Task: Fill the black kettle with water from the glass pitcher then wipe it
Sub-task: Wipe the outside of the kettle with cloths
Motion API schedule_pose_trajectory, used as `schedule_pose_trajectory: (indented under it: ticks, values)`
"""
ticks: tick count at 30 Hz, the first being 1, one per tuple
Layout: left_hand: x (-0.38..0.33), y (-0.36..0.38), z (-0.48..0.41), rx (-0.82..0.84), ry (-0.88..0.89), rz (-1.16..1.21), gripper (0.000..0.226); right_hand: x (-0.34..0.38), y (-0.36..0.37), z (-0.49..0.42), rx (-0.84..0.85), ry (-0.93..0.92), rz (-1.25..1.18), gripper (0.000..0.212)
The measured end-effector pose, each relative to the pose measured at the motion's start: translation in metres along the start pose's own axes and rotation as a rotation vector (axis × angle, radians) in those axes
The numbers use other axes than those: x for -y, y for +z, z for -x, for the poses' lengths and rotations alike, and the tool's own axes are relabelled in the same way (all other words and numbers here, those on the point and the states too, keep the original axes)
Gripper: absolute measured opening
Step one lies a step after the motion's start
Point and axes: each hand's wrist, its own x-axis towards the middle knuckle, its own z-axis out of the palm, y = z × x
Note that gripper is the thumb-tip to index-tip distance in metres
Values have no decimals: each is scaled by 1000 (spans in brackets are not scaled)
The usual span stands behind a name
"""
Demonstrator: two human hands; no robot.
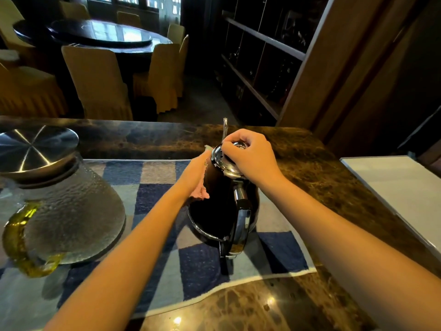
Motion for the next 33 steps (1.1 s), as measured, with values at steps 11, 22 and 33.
schedule_pose_trajectory:
  ticks: [11,22,33]
  values:
    - [42,0,10,-4,317,89,36,-2,1,-1,-22,-5,-12,11]
    - [7,-4,-30,66,112,-70,25,-1,2,-1,-50,-24,-17,12]
    - [80,1,33,-333,306,-105,29,-2,4,-3,16,17,45,15]
